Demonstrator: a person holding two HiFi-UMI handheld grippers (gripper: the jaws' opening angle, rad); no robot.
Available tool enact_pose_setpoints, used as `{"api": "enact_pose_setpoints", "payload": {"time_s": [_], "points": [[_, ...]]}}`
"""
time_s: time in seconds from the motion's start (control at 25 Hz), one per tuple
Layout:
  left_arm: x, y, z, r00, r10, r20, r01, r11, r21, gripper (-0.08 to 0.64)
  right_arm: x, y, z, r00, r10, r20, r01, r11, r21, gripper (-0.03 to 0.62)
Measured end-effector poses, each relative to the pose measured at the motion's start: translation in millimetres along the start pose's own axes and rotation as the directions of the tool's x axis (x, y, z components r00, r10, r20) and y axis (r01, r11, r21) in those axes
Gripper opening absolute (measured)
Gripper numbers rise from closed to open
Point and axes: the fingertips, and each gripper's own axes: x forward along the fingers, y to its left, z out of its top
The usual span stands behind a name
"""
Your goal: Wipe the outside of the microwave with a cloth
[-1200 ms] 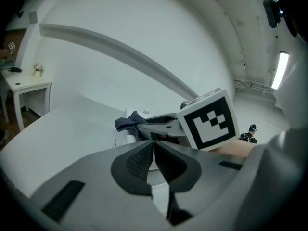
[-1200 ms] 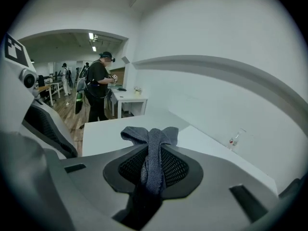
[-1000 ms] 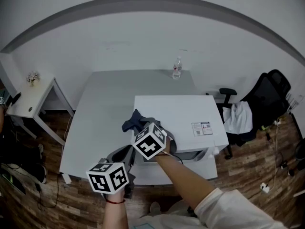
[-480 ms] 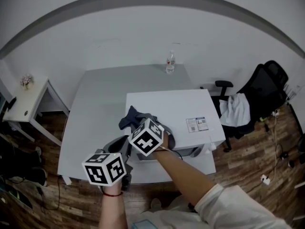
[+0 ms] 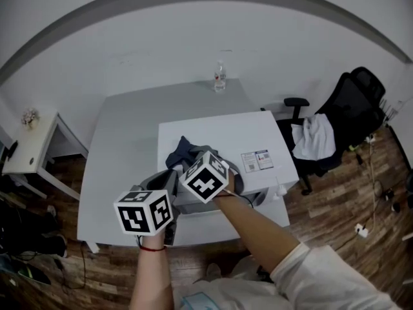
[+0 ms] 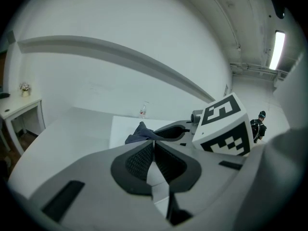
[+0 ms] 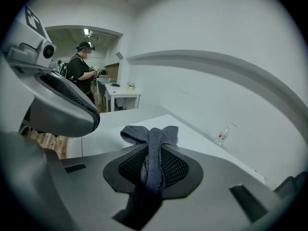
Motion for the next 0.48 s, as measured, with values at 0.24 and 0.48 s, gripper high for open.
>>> {"api": "enact_pose_setpoints", "payload": {"time_s": [0.24, 0.48], "points": [[20, -7, 1, 0.999, 0.002, -0.033, 0.000, 0.999, 0.032, 0.011, -12, -26, -15, 1.000, -0.026, -0.009, 0.026, 0.999, 0.025, 0.095], [34, -21, 2, 0.999, -0.012, -0.051, 0.014, 0.999, 0.049, 0.011, -26, -50, -35, 0.999, -0.044, -0.024, 0.046, 0.998, 0.050, 0.094]]}}
